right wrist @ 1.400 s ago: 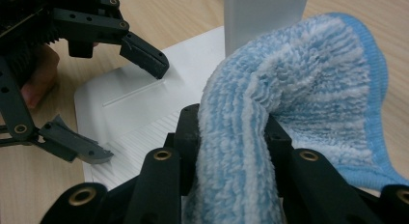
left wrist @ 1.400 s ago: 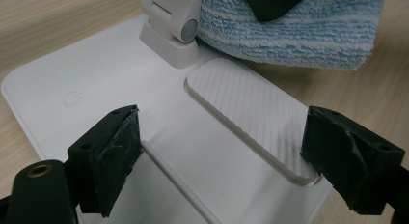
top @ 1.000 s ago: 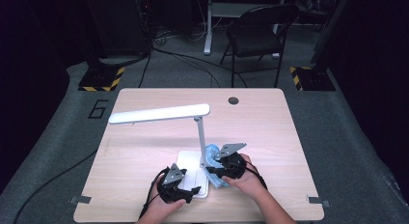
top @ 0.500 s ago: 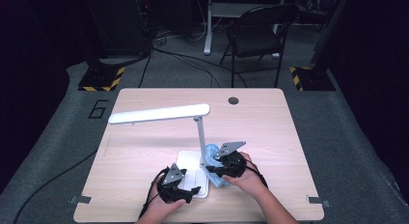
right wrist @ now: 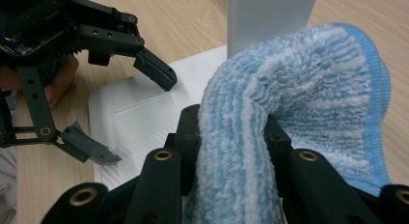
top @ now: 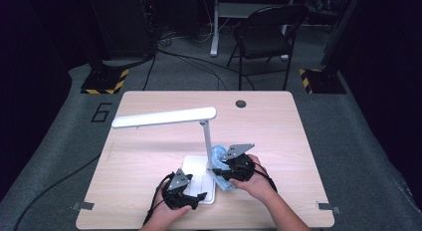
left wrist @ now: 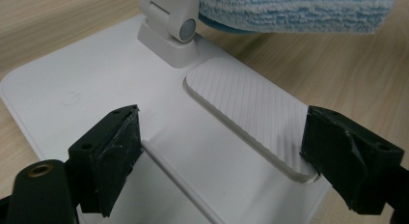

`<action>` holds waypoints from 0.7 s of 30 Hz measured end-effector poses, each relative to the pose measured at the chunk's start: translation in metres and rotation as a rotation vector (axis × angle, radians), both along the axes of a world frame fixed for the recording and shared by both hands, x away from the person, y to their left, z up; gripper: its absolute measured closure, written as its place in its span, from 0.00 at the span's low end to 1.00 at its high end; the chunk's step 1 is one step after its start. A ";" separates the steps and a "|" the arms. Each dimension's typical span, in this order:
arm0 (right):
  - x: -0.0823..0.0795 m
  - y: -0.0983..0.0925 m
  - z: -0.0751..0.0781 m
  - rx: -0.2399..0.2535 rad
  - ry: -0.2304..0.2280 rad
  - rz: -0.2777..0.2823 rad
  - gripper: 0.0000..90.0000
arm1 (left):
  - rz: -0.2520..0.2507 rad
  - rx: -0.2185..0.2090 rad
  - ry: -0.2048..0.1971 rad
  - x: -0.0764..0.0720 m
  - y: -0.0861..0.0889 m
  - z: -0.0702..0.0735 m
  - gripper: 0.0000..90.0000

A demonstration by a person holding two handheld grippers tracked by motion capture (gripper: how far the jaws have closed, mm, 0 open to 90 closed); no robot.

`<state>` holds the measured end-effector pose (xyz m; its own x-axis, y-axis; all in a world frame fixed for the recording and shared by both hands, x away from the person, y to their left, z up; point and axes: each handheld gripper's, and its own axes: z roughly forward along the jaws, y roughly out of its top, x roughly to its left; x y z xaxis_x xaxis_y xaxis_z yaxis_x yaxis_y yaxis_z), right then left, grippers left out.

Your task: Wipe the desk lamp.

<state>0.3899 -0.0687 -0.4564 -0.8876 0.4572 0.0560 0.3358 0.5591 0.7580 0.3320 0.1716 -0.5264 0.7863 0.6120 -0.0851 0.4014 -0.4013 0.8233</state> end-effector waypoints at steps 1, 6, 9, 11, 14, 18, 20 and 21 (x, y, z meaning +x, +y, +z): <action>-0.001 0.000 0.001 0.004 -0.004 -0.004 0.75 | 0.000 0.001 0.000 0.000 0.000 0.000 0.16; -0.001 0.001 0.008 0.008 -0.010 0.001 0.75 | 0.000 0.000 0.000 0.000 0.000 0.000 0.16; 0.000 0.000 0.011 0.003 -0.018 0.012 0.75 | 0.000 0.000 0.000 0.000 0.000 0.000 0.16; -0.001 0.000 0.014 0.017 -0.014 0.008 0.76 | 0.000 0.000 0.000 0.000 0.000 0.000 0.16; -0.001 -0.001 0.019 0.022 -0.023 0.014 0.76 | 0.000 0.000 0.000 0.000 0.000 0.000 0.16; -0.001 -0.001 0.025 0.016 -0.024 0.018 0.75 | 0.000 0.000 0.000 0.000 0.000 0.000 0.16; 0.000 -0.001 0.027 0.011 -0.030 0.031 0.75 | 0.000 0.000 0.000 0.000 0.000 0.000 0.16; 0.000 -0.001 0.028 0.008 -0.020 0.034 0.75 | 0.000 0.000 0.000 0.000 0.000 0.000 0.16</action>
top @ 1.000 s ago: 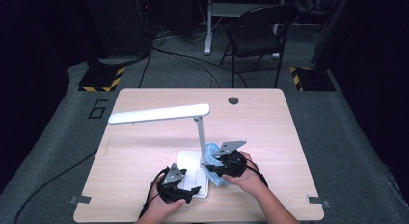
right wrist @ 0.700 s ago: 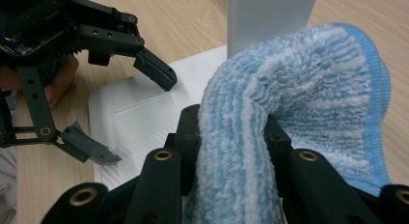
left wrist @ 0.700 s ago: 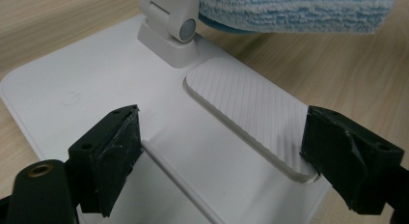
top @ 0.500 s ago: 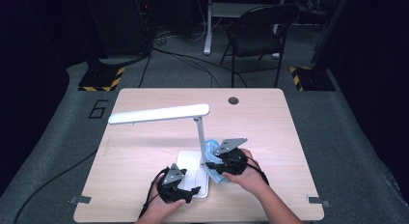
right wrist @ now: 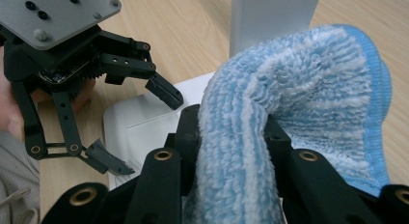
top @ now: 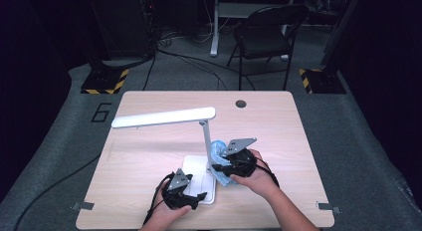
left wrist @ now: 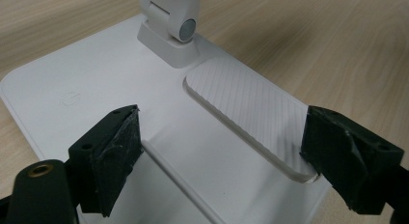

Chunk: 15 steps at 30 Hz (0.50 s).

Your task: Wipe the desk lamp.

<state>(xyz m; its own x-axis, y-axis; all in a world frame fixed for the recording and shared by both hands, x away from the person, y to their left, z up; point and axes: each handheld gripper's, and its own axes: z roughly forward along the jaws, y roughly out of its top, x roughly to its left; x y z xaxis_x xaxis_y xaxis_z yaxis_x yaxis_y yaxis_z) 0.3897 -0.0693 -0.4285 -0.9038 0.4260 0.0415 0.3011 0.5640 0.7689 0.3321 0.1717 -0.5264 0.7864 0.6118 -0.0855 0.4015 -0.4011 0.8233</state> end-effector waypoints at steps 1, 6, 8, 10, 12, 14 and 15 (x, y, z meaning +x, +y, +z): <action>0.000 0.000 0.001 -0.002 -0.014 -0.006 0.76 | 0.000 0.000 0.000 0.000 0.000 0.000 0.16; 0.002 -0.001 0.006 0.004 -0.015 0.013 0.76 | 0.000 0.000 0.000 0.000 0.000 0.000 0.16; 0.001 0.000 0.008 -0.002 -0.006 0.010 0.75 | 0.000 0.000 0.000 0.000 0.000 0.000 0.16; 0.001 0.000 0.010 0.002 -0.011 0.011 0.75 | 0.000 0.000 0.000 0.000 0.000 0.000 0.16; 0.002 0.000 0.012 0.009 -0.013 0.018 0.75 | 0.000 0.000 0.000 0.000 0.000 0.000 0.16; 0.003 0.000 0.015 0.011 -0.012 0.013 0.75 | 0.000 0.000 0.000 0.000 0.000 0.000 0.16; 0.003 -0.001 0.016 0.008 -0.010 0.016 0.75 | 0.000 0.000 0.000 0.000 0.000 0.000 0.16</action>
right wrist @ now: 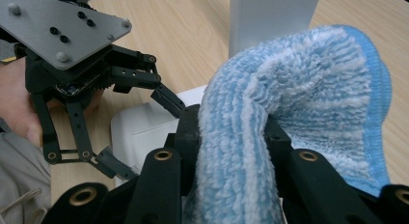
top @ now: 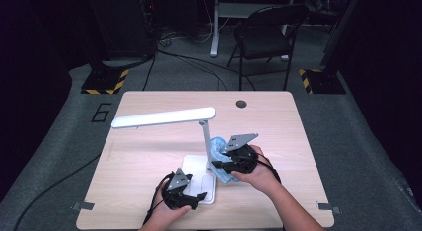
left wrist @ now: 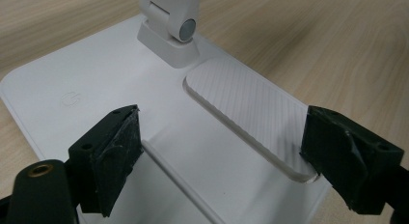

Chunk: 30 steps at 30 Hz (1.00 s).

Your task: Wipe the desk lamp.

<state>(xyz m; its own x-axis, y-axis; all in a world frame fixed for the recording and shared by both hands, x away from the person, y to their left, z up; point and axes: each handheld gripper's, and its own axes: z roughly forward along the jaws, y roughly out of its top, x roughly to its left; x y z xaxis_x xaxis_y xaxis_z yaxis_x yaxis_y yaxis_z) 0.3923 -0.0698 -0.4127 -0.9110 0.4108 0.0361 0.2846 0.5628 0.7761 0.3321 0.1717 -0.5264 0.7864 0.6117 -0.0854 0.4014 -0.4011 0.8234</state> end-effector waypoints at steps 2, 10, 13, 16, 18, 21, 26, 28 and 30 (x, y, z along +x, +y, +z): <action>0.001 0.000 0.001 -0.003 0.004 0.010 0.75 | 0.000 0.000 0.000 0.000 0.000 0.000 0.16; 0.001 0.000 0.009 -0.006 -0.002 0.010 0.75 | -0.002 0.002 -0.001 0.000 0.000 0.000 0.16; 0.002 0.000 0.012 -0.003 -0.018 0.020 0.75 | -0.002 0.003 -0.001 0.000 0.000 0.000 0.16; 0.001 0.001 0.016 -0.002 -0.019 0.012 0.75 | -0.002 0.003 -0.001 0.000 0.000 0.000 0.16; 0.001 0.001 0.017 -0.004 -0.019 0.010 0.75 | -0.002 0.003 -0.001 0.000 0.000 0.000 0.16; 0.000 0.002 0.021 -0.007 -0.016 0.008 0.75 | -0.002 0.002 -0.001 0.000 0.000 0.000 0.16; 0.001 0.002 0.027 -0.011 -0.023 0.013 0.75 | -0.002 0.003 0.000 0.000 0.000 0.000 0.16; 0.000 0.003 0.029 -0.005 -0.017 0.002 0.75 | -0.002 0.003 0.000 0.000 0.000 0.000 0.16; -0.001 0.003 0.033 -0.002 -0.024 -0.001 0.75 | -0.001 0.003 -0.002 0.000 0.000 0.000 0.16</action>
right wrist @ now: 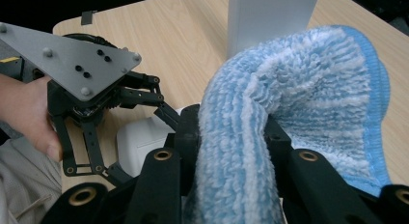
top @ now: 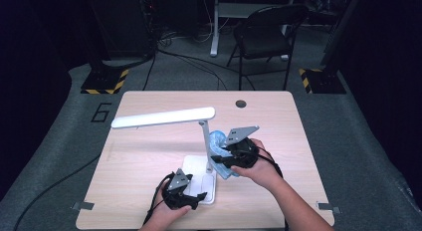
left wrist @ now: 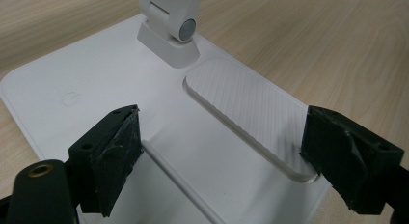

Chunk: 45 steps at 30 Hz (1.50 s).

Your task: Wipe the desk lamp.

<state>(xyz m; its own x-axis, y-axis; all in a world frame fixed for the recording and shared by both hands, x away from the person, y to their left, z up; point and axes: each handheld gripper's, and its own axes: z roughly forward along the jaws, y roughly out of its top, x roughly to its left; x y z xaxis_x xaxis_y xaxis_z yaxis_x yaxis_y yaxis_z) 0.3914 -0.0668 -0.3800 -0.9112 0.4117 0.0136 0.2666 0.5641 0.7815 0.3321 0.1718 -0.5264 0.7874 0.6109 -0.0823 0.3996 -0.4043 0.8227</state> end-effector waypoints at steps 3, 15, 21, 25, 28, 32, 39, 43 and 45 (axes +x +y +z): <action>0.000 0.001 0.004 -0.006 -0.008 0.003 0.75 | 0.001 0.000 0.000 0.000 0.000 0.000 0.16; 0.000 0.001 0.019 -0.015 -0.016 0.009 0.75 | 0.010 -0.003 -0.006 0.000 -0.001 0.000 0.16; 0.000 0.002 0.027 -0.005 -0.028 0.010 0.75 | 0.010 -0.002 -0.007 0.000 -0.001 -0.001 0.16; 0.000 0.002 0.033 -0.003 -0.029 0.014 0.75 | 0.010 -0.003 -0.007 0.000 -0.001 -0.001 0.16; 0.000 0.002 0.036 -0.010 -0.039 0.023 0.75 | 0.011 -0.003 -0.006 0.000 -0.001 -0.001 0.16; -0.001 0.003 0.040 -0.008 -0.045 0.017 0.75 | 0.015 -0.017 0.008 -0.001 -0.001 -0.001 0.16; 0.000 0.003 0.048 -0.003 -0.059 0.031 0.75 | 0.012 0.000 -0.010 0.000 0.000 0.000 0.16; 0.000 0.003 0.052 -0.002 -0.058 0.028 0.75 | 0.015 0.008 -0.020 0.000 0.000 0.000 0.16; -0.001 0.004 0.053 0.001 -0.057 0.021 0.75 | 0.013 -0.007 -0.003 0.000 -0.001 -0.001 0.16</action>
